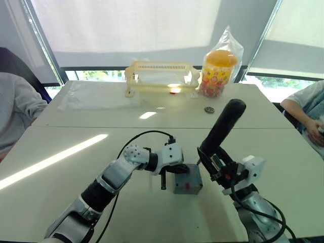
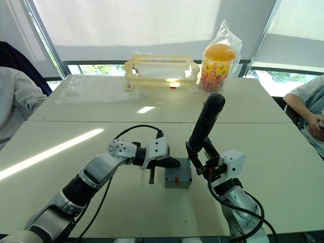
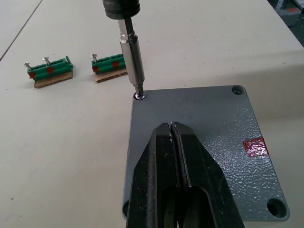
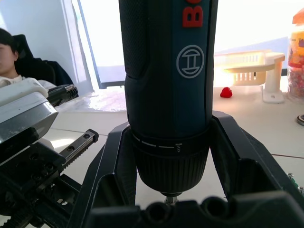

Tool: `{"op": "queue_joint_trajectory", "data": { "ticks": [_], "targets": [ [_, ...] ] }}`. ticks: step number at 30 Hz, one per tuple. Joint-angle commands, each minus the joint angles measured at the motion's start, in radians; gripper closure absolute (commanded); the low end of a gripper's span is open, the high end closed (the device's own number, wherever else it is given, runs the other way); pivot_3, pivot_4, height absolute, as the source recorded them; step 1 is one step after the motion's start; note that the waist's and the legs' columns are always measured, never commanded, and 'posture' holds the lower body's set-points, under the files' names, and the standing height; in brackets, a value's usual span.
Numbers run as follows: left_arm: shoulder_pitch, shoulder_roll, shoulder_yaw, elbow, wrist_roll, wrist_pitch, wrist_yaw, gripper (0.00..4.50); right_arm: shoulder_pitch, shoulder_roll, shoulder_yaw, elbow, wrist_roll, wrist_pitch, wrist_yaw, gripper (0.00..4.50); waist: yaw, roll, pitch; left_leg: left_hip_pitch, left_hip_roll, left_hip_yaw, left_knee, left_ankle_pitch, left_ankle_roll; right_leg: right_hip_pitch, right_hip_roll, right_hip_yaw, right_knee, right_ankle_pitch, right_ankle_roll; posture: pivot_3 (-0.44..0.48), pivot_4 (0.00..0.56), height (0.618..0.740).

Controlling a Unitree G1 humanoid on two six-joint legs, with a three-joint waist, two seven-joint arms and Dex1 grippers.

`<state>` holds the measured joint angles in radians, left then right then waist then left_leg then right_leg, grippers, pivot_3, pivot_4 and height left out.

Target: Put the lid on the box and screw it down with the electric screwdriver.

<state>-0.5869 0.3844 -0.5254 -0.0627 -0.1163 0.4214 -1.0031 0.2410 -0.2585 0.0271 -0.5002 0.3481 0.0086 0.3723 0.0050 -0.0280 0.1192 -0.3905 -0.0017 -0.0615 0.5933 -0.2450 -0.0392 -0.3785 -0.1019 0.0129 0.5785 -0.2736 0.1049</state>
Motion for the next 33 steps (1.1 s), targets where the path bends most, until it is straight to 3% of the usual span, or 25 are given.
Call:
{"op": "queue_joint_trajectory", "data": {
  "ticks": [1,10,20,33],
  "targets": [
    [0.027,0.023,-0.038,0.043,0.046,0.022,-0.011,4.50,0.085,-0.011,0.046,0.090,-0.008,0.117,0.008,2.72,-0.001,0.000,0.000,0.000,0.000,0.000,-0.001,0.000,0.000,-0.001,0.000,0.000,0.000,0.000,0.000,0.000,0.150,0.740],
    [0.020,0.024,-0.038,0.048,0.049,0.018,-0.019,4.50,0.046,-0.091,0.086,0.127,-0.071,0.270,-0.024,2.72,-0.004,-0.001,0.000,0.001,0.000,0.000,-0.001,0.000,0.000,0.001,0.000,0.000,0.000,0.000,0.000,0.000,0.150,0.740],
    [0.022,0.013,-0.030,0.050,0.054,0.026,-0.011,4.50,-0.012,-0.130,0.051,0.030,-0.024,0.405,-0.059,2.72,0.000,-0.001,-0.001,0.001,0.000,0.000,-0.001,0.000,0.000,0.004,0.000,-0.001,0.000,0.000,0.000,0.000,0.150,0.740],
    [0.027,0.011,-0.026,0.050,0.053,0.026,-0.007,4.50,-0.046,-0.143,0.029,0.117,-0.023,0.413,-0.041,2.72,0.005,-0.001,0.000,0.002,0.000,0.000,-0.001,0.000,0.000,0.003,0.000,-0.001,-0.001,0.000,0.000,0.000,0.150,0.740]
  ]
}}
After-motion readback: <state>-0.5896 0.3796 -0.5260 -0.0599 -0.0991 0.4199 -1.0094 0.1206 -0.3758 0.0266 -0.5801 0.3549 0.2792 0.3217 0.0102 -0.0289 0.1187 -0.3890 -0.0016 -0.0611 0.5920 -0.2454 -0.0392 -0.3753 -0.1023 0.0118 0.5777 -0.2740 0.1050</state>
